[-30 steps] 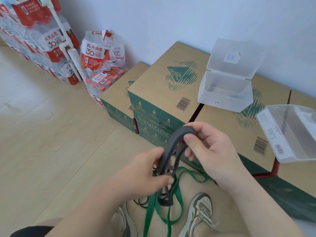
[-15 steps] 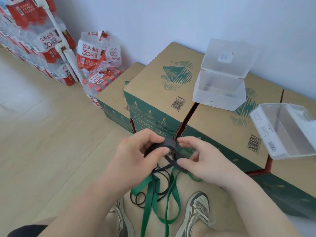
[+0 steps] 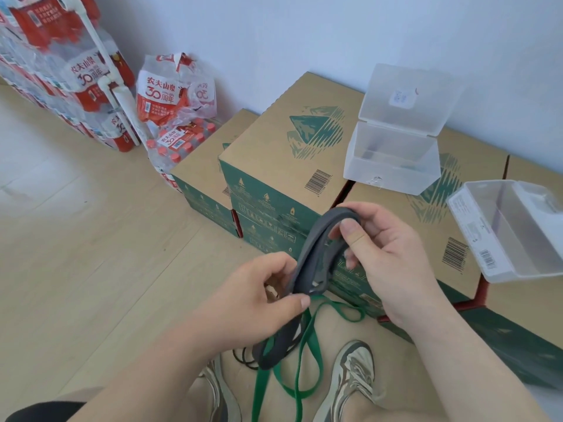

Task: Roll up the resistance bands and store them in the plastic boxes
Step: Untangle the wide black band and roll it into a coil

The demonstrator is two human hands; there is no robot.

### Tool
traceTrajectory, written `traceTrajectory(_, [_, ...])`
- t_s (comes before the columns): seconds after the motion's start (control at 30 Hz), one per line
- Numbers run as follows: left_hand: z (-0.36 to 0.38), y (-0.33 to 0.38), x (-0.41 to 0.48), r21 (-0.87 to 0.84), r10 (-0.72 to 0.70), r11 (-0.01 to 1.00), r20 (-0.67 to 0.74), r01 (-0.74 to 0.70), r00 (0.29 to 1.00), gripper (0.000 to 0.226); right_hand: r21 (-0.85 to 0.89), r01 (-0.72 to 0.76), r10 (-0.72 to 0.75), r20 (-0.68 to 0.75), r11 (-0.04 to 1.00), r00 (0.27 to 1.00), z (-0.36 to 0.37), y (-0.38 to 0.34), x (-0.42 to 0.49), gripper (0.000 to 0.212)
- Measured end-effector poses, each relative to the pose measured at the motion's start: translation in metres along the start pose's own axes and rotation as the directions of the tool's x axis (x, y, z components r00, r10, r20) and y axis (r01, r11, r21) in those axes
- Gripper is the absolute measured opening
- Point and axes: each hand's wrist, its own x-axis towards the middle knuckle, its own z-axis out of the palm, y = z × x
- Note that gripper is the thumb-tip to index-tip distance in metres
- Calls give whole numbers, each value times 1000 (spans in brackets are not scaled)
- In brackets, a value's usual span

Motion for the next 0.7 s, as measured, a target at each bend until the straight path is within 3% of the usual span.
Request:
traceTrajectory(0.1, [-6, 6, 0, -76, -43, 996, -25, 41, 999, 17, -43, -38, 36, -44, 998, 998, 0, 3, 1, 17])
traceTrajectory(0.2, [-10, 8, -1, -63, -48, 997, -83, 43, 995, 24, -249, -70, 46, -99, 966, 994, -8, 6, 3, 16])
traceTrajectory(0.27, [-13, 7, 1, -63, -24, 998, -212, 11, 977, 21, -477, -89, 72, -54, 875, 996, -16, 11, 3, 14])
traceTrajectory(0.37, [-19, 8, 2, -113, 8, 992, -364, -53, 932, 34, -734, -123, 248, 64, 668, 967, -23, 19, 1, 17])
traceTrajectory(0.43, [-18, 10, 1, -119, 18, 991, -370, -66, 929, 31, -802, -97, 342, 139, 590, 929, -20, 21, -1, 36])
traceTrajectory(0.53, [-8, 12, -1, -51, 60, 996, -293, -78, 954, 23, -634, 8, 219, 280, 774, 935, -5, 13, -7, 58])
traceTrajectory(0.6, [-6, 13, -1, -67, 85, 992, -285, -109, 955, 22, -435, 39, 125, 343, 900, 931, 3, 7, -10, 56])
traceTrajectory(0.7, [-10, 14, 1, -171, 62, 978, -316, -121, 947, 26, -281, -20, 136, 400, 959, 906, 7, 1, -11, 48])
